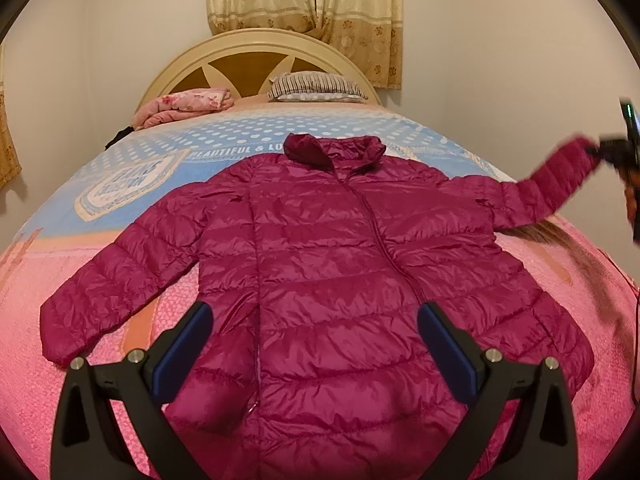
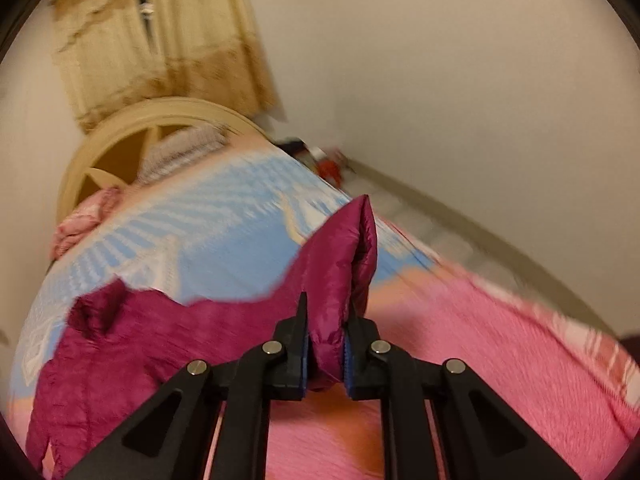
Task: Fold large clothes
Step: 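Grasp a jacket sleeve with the right tool and fold it across the body, then open the right tool to release the sleeve onto the jacket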
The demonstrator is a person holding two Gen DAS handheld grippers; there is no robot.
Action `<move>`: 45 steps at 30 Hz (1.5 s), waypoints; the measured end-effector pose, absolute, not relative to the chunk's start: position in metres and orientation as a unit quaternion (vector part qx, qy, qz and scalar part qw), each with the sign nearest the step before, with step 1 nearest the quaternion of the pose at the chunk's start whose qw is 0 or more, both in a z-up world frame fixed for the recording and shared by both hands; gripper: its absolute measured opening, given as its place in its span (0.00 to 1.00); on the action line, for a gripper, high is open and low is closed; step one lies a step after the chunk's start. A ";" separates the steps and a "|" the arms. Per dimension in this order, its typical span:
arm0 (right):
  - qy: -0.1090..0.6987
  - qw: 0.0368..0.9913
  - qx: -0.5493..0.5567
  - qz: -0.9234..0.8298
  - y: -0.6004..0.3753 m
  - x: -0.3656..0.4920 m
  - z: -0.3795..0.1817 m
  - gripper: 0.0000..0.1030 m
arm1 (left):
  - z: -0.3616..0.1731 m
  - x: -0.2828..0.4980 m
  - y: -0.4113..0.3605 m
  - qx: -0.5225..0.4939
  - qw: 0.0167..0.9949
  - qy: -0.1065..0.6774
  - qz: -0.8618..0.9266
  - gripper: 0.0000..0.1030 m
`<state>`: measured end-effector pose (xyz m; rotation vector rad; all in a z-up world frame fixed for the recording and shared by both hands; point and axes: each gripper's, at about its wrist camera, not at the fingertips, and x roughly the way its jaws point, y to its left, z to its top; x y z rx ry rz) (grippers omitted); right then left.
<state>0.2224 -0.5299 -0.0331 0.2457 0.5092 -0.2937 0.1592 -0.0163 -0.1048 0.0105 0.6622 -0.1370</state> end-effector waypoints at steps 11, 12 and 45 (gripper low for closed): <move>0.174 0.983 -0.063 0.021 -0.309 0.227 0.030 0.11 | -0.108 0.154 0.015 -0.015 0.945 0.324 -0.047 1.00; 0.174 0.982 -0.073 0.030 -0.295 0.228 0.027 0.11 | -0.108 0.153 0.018 -0.017 0.945 0.324 -0.045 1.00; 0.342 0.915 -0.030 0.214 -0.116 0.290 -0.170 0.13 | -0.097 0.167 0.051 -0.003 0.947 0.322 0.004 1.00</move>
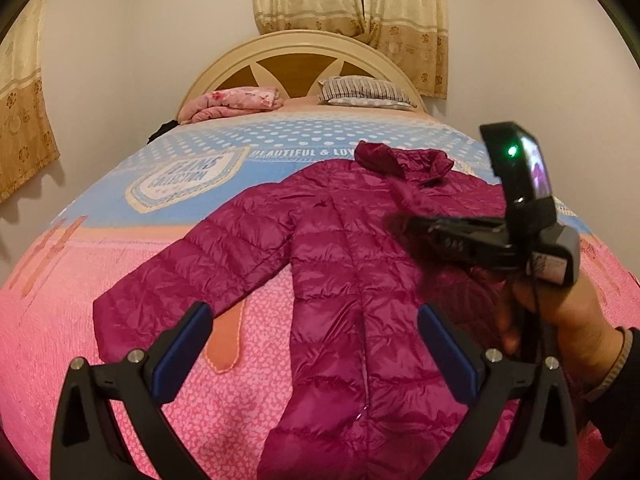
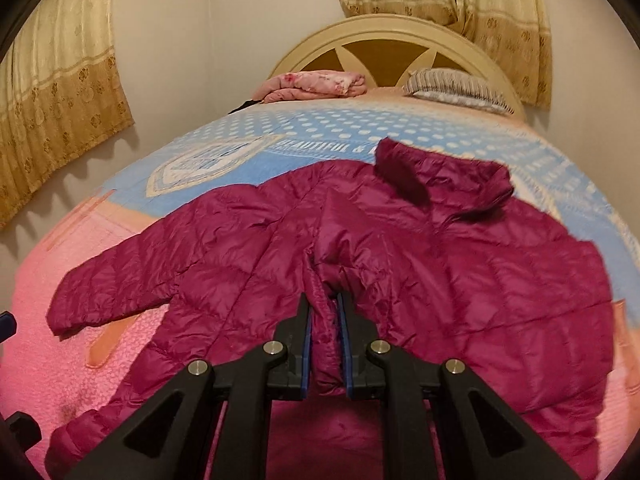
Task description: Fold large clothes
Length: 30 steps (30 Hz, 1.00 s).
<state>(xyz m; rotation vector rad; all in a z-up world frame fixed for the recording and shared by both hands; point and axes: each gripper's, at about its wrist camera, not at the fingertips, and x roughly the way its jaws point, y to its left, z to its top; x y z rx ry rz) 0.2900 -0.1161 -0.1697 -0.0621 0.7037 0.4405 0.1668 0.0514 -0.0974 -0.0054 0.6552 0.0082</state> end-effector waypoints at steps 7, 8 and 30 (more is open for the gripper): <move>0.359 0.891 0.028 0.276 -0.124 0.287 -0.169 0.64 | -0.092 0.178 0.046 0.003 0.947 0.321 0.009 1.00; 0.356 0.893 0.023 0.274 -0.127 0.283 -0.164 0.64 | -0.090 0.181 0.043 0.006 0.947 0.320 0.008 1.00; 0.407 0.910 0.080 -0.003 -0.331 0.368 -0.203 0.39 | -0.160 0.346 -0.060 0.065 0.925 0.373 0.021 1.00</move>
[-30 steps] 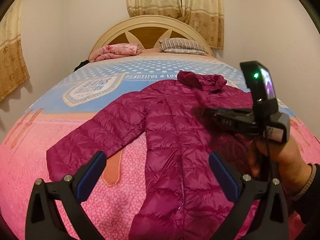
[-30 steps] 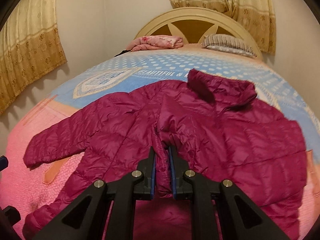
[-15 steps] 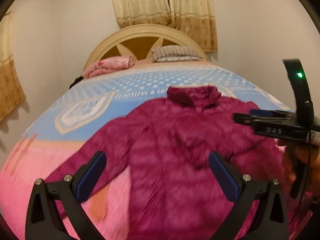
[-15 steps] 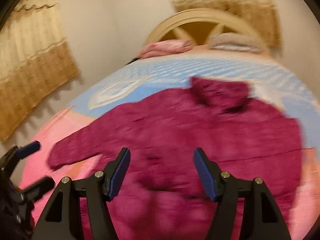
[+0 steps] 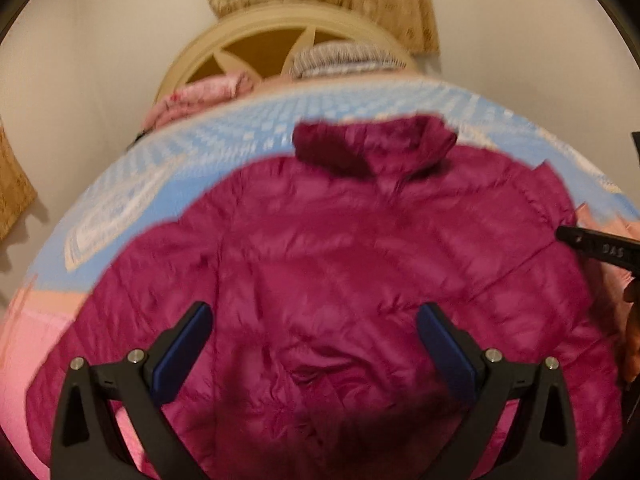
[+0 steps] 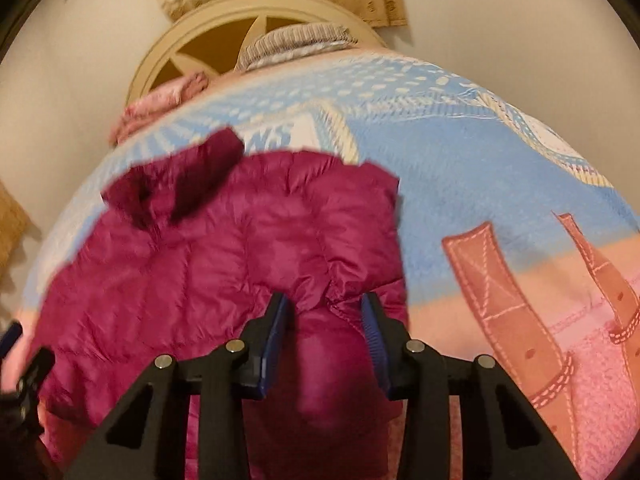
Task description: Fold large clothes
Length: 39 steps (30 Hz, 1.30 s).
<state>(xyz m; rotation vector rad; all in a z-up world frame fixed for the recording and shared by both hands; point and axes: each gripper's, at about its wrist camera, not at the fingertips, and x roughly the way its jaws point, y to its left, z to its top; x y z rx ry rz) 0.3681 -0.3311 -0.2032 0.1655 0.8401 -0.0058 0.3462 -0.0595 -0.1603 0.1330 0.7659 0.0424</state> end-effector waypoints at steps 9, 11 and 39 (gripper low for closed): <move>0.426 0.903 0.052 -0.014 -0.329 0.373 -0.220 0.39 | -0.189 0.353 -0.057 0.044 0.907 0.419 0.015 1.00; 0.429 0.902 0.042 -0.016 -0.326 0.373 -0.221 0.39 | -0.193 0.355 -0.057 0.042 0.905 0.423 0.012 1.00; 0.417 0.905 0.077 -0.022 -0.321 0.423 -0.222 0.38 | -0.196 0.356 -0.051 0.010 0.904 0.427 0.008 1.00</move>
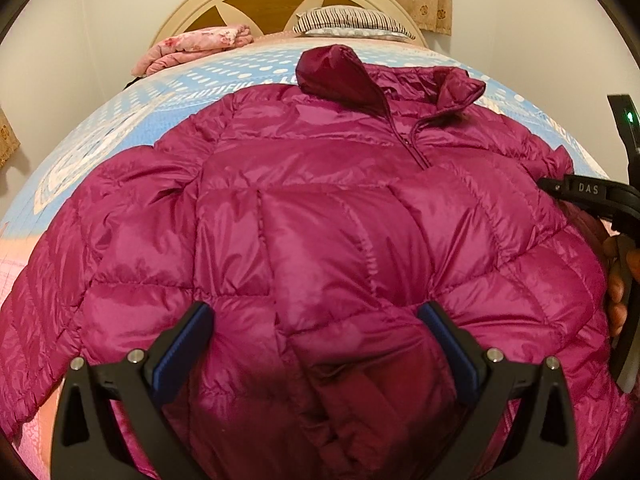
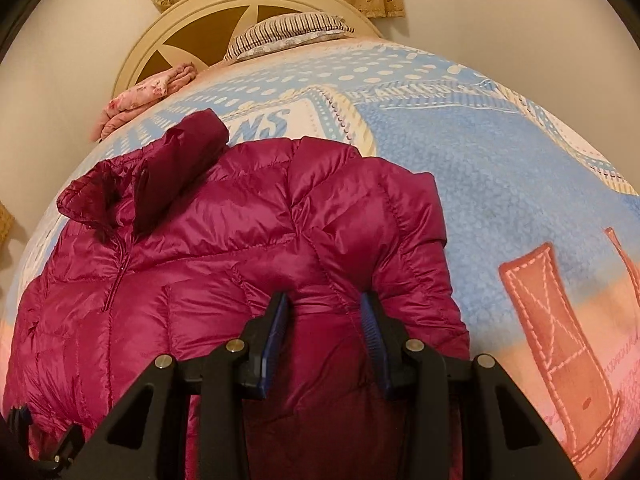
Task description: Fold large clothes
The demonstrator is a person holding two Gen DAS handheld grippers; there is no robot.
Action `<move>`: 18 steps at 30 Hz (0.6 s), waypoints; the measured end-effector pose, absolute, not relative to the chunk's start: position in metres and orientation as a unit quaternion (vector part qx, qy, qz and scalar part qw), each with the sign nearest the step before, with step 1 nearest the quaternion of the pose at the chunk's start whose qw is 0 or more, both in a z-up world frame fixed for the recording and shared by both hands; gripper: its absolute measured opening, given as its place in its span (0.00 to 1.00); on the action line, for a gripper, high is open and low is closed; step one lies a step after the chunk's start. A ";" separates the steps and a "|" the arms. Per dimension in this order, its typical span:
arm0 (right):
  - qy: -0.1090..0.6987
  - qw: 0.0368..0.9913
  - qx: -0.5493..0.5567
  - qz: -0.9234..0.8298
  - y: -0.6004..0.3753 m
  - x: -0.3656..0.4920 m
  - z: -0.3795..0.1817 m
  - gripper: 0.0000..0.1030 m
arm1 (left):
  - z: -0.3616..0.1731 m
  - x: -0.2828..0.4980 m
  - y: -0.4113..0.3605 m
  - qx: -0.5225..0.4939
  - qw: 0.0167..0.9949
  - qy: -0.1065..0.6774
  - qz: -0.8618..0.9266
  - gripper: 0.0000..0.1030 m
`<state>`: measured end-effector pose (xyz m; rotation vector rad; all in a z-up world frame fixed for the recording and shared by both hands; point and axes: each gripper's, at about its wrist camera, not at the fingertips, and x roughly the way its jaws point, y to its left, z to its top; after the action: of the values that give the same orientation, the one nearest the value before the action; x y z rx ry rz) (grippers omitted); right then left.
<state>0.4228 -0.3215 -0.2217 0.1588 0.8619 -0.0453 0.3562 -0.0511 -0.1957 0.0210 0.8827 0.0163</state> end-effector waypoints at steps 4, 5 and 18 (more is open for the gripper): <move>0.398 0.913 0.087 -0.027 -0.316 0.406 -0.197 0.39 | -0.195 0.357 -0.050 0.007 0.904 0.428 0.007 1.00; 0.380 0.918 0.115 -0.008 -0.313 0.393 -0.184 0.39 | -0.196 0.357 -0.050 0.007 0.904 0.428 0.007 1.00; 0.411 0.906 0.072 0.068 -0.233 0.349 -0.222 0.39 | -0.197 0.358 -0.049 0.003 0.901 0.434 0.003 1.00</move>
<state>0.3486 -0.2328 -0.2218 0.1496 0.8488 0.1413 0.3585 -0.0485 -0.1968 0.0063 0.8975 0.0064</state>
